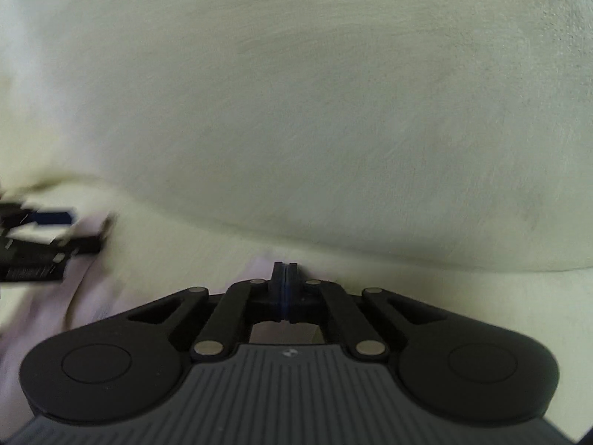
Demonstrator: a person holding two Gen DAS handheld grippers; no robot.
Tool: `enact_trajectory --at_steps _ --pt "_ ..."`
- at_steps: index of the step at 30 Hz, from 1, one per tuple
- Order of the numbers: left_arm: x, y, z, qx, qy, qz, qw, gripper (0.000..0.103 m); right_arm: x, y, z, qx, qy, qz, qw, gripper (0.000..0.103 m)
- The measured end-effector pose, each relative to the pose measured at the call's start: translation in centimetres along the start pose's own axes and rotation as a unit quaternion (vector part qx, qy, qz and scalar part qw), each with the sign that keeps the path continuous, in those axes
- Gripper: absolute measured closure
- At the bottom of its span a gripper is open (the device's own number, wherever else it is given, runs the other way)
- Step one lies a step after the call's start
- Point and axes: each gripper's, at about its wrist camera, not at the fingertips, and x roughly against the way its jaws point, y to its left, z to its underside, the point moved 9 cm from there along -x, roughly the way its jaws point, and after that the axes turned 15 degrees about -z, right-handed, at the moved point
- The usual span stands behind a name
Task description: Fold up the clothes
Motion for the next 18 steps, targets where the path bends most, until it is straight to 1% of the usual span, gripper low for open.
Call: enact_trajectory --at_steps 2,4,5,6,7,9,11,12,14,15,16,18 --pt "1.4 1.1 0.0 0.004 -0.009 0.009 0.9999 0.042 1.2 0.0 -0.2 -0.005 -0.011 -0.001 1.0 0.095" --pt "3.4 2.7 0.9 0.006 -0.014 0.012 0.9998 0.042 4.4 0.1 0.4 -0.01 -0.03 -0.012 0.999 0.095" --pt "4.0 3.2 1.4 0.01 -0.015 0.014 0.9997 0.042 5.7 0.1 1.0 -0.012 -0.035 -0.015 0.999 0.093" --pt "5.3 4.1 2.4 0.018 -0.012 0.023 0.9995 0.042 7.4 -0.1 2.2 -0.012 -0.034 -0.013 0.999 0.091" --pt "6.7 5.0 3.7 0.028 -0.009 0.033 0.999 0.042 8.7 -0.2 3.3 -0.012 -0.029 -0.011 0.999 0.086" --pt "9.1 6.7 5.9 0.046 -0.008 0.044 0.9979 0.042 11.2 0.0 6.4 -0.013 -0.017 -0.008 1.0 0.084" --pt "10.7 8.1 7.9 0.064 -0.004 0.045 0.9969 0.042 13.6 0.8 9.8 -0.02 -0.01 -0.007 1.0 0.083" --pt "11.5 8.9 9.3 0.076 0.003 0.043 0.9962 0.042 14.2 1.0 10.7 -0.022 -0.008 -0.008 1.0 0.082" --pt "12.1 10.0 10.7 0.093 0.015 0.042 0.9947 0.042 14.7 1.7 12.1 -0.023 -0.005 -0.006 1.0 0.081" --pt "12.2 10.5 11.7 0.103 0.026 0.042 0.9935 0.042 14.7 2.1 12.7 -0.025 -0.004 -0.003 1.0 0.08" --pt "12.3 10.8 12.4 0.115 0.036 0.04 0.9919 0.042 14.7 2.5 13.2 -0.026 -0.004 -0.001 1.0 0.078" --pt "11.9 11.0 13.1 0.132 0.05 0.046 0.9889 0.042 14.7 2.5 13.4 -0.038 -0.013 0.004 0.999 0.077"
